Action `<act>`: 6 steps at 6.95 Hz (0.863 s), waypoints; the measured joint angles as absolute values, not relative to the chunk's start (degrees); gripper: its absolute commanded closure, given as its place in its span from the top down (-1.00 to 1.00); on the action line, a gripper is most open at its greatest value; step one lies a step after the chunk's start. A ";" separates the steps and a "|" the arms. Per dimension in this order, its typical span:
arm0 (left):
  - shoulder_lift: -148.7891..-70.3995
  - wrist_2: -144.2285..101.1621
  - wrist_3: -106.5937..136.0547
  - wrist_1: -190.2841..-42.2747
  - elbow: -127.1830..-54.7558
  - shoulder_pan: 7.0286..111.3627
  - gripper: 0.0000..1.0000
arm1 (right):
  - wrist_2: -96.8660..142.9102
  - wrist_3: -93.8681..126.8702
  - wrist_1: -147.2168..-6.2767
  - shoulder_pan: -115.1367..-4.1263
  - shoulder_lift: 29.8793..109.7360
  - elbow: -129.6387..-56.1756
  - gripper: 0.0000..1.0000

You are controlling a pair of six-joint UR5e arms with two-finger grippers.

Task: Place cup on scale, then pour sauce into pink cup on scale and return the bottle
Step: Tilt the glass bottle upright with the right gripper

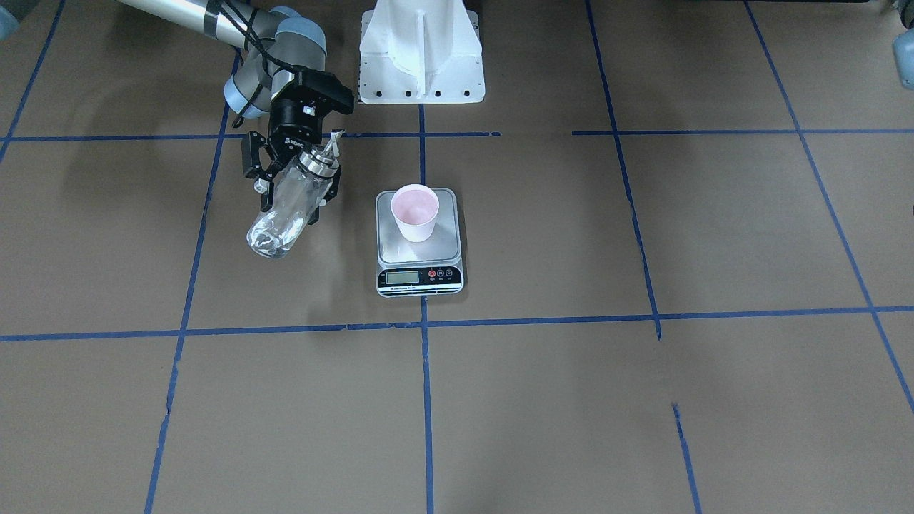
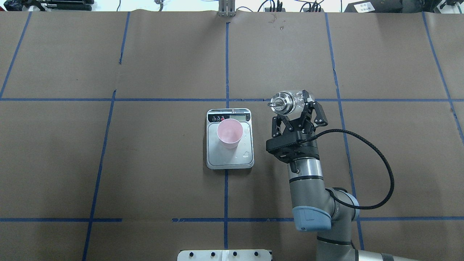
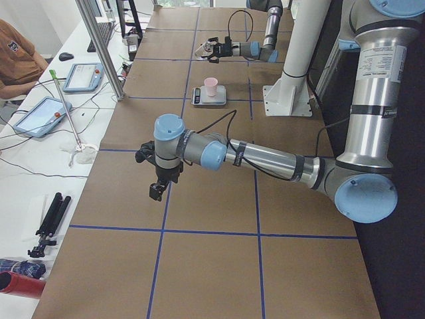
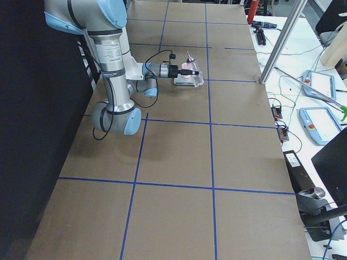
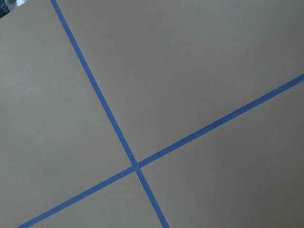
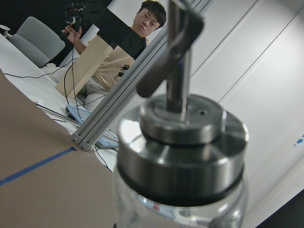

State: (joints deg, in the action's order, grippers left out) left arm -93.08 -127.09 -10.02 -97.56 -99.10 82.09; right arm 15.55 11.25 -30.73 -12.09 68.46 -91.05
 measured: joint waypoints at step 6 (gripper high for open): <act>-93.27 -127.09 -9.93 -97.48 -100.61 82.18 1.00 | 35.75 11.87 -30.83 -22.12 72.31 -92.85 -1.00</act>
State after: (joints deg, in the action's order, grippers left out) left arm -93.27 -127.09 -9.93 -97.48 -100.61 82.18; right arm 35.75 11.87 -30.83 -22.12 72.31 -92.85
